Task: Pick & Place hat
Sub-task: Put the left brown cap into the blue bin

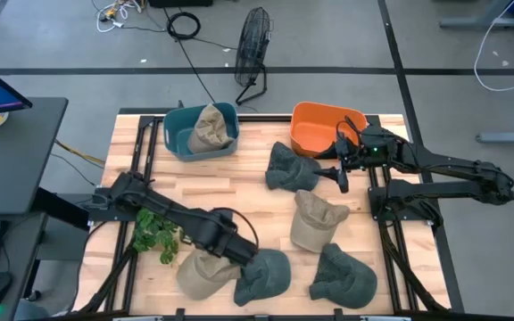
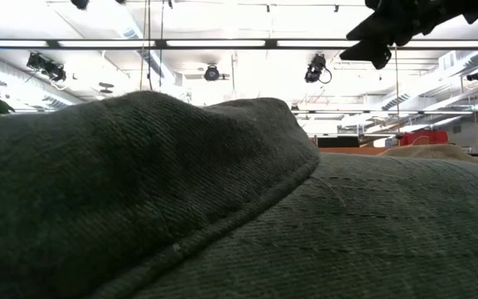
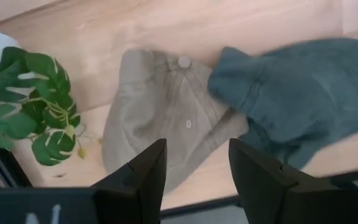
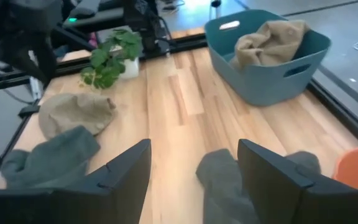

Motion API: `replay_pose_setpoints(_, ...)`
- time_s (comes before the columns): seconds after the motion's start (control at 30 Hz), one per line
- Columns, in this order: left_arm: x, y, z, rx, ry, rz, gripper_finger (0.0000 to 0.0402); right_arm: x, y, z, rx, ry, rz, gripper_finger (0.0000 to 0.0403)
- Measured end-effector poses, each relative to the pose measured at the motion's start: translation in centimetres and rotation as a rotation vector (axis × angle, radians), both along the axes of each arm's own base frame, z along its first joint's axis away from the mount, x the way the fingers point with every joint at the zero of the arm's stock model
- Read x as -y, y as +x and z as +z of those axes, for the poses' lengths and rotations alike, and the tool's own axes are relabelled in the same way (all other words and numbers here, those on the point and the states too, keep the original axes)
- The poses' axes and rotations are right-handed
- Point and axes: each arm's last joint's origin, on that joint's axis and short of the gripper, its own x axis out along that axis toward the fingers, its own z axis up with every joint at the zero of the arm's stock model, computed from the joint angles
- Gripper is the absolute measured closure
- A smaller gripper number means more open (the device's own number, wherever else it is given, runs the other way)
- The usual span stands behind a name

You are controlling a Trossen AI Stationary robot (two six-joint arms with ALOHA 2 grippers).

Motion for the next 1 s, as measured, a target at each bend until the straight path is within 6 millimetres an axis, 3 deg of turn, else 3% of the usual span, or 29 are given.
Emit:
replay_pose_setpoints(0.1, 0.2, -0.7, 0.9, 0.025, -0.002, -0.018, 0.0225, -0.1, 0.0, 0.0, 0.005, -0.002, 0.034, 0.0158)
replay_pose_setpoints(0.23, 0.1, -1.8, 0.5, -0.003, 0.009, -0.026, 0.0225, -0.2, 0.0, 0.1, 0.018, 0.005, 0.056, 0.0158)
replay_pose_setpoints(0.47, -2.8, -7.1, -0.4, -0.078, 0.026, 0.032, 0.0225, -0.5, 0.2, 0.5, 0.054, -0.004, 0.076, 0.0158)
replay_pose_setpoints(0.57, -3.9, -8.4, -1.2, -0.005, -0.015, 0.039, 0.0225, -0.6, 0.3, 0.5, 0.055, -0.003, 0.082, 0.0158)
replay_pose_setpoints(0.67, -4.5, -9.1, -3.0, 0.096, -0.066, 0.044, 0.0225, -0.7, 0.3, 0.5, 0.055, -0.002, 0.088, 0.0158)
replay_pose_setpoints(0.83, -4.4, -8.3, -6.8, 0.213, -0.127, 0.054, 0.0225, -0.7, 0.3, 0.5, 0.055, -0.004, 0.088, 0.0158)
replay_pose_setpoints(1.0, -4.3, -8.1, -10.2, 0.169, -0.105, 0.067, 0.0225, -0.7, 0.3, 0.5, 0.055, -0.004, 0.088, 0.0158)
